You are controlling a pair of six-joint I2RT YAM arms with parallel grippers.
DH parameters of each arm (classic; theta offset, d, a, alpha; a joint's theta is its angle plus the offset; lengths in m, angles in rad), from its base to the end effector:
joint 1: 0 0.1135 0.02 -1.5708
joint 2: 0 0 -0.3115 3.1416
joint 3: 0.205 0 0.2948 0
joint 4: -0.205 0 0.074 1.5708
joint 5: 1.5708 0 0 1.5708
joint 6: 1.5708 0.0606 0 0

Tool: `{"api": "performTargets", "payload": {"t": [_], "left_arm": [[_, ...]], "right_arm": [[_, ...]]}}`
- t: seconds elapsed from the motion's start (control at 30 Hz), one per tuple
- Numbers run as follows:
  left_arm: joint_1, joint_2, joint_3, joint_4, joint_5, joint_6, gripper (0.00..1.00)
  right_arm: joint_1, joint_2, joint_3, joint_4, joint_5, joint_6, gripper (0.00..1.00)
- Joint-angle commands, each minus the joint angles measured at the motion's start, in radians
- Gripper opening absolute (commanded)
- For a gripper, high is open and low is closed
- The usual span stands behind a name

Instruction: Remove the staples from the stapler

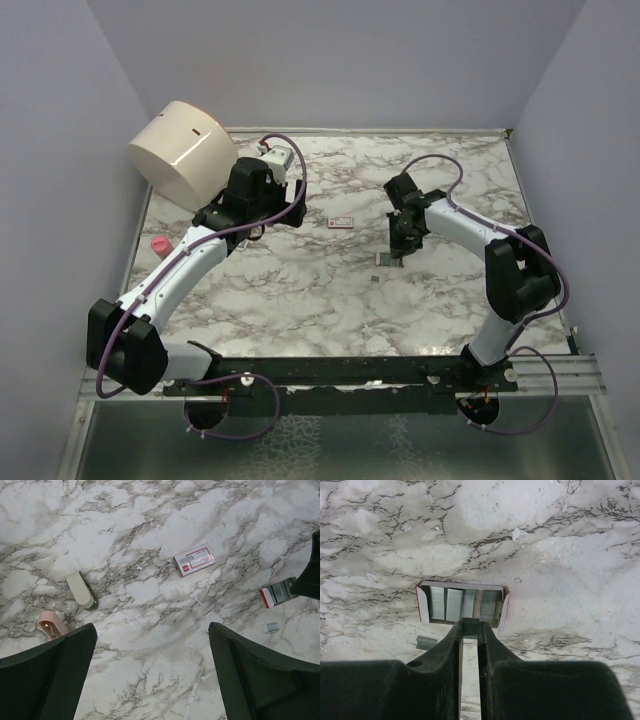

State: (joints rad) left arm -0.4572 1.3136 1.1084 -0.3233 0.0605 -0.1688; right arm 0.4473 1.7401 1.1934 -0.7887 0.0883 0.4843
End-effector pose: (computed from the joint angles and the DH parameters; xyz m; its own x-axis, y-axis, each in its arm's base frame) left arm 0.3140 -0.1585 0.3469 -0.5279 0.0728 -0.8462 0.4046 0.8976 -0.1751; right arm 0.3464 0.1602 0.1911 -0.9679 0.0501 -0.2463 0.0433 0.9985 0.0327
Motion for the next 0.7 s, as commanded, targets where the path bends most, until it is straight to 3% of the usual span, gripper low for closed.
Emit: {"api": "performTargets", "payload": {"t": [0.0,0.67], "left_arm": [[0.005,0.003,0.002,0.004,0.012,0.005,0.98],[0.003,-0.001,0.002,0.005,0.013,0.006,0.98]], "right_arm": [[-0.008,0.020,-0.003,0.059,-0.033,-0.001,0.10],[-0.009,0.057,0.008,0.026,0.006,0.022,0.11]]}}
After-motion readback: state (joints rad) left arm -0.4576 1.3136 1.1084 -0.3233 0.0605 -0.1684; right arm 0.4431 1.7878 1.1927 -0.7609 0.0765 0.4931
